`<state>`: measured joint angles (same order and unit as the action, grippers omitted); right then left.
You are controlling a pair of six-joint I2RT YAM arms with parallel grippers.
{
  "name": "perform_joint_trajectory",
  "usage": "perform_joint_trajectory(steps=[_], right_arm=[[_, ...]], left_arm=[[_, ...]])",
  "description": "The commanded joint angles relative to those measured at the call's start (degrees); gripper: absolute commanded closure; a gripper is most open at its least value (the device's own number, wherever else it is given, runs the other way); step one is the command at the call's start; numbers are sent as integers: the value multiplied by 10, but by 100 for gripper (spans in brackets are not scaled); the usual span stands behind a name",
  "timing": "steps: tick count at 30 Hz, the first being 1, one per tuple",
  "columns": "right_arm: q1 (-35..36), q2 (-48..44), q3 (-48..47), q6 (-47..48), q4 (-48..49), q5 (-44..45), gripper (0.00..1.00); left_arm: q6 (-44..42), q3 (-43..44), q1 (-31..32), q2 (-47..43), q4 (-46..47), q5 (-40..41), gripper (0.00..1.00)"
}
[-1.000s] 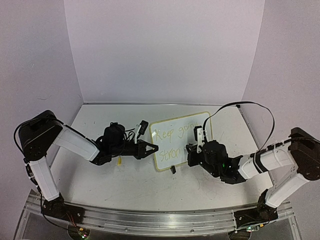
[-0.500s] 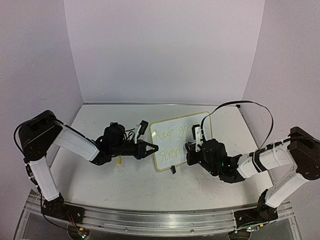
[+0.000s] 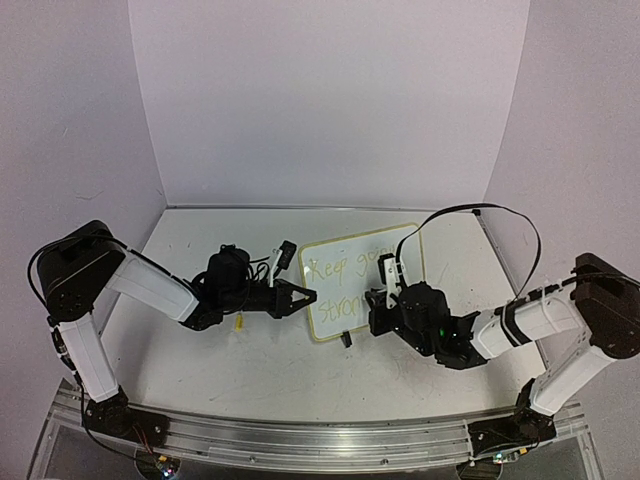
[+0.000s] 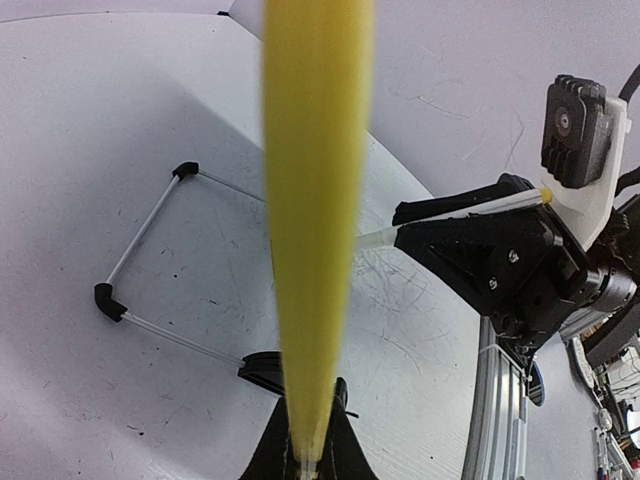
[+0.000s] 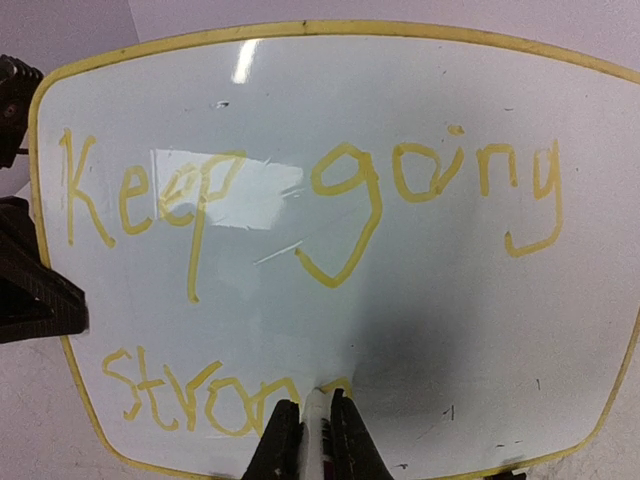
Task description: Write a sentence on the whiteboard
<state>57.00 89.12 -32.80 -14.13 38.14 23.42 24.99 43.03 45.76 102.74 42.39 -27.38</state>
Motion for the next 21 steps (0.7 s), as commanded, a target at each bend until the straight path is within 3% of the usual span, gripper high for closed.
perform_joint_trajectory(steps=[1, 21], right_arm=[[4, 8, -2, -19, 2, 0, 100], [3, 17, 17, -34, -3, 20, 100]], left_arm=[[-8, -2, -2, -24, -10, 7, 100], [-9, -9, -2, -29, -10, 9, 100]])
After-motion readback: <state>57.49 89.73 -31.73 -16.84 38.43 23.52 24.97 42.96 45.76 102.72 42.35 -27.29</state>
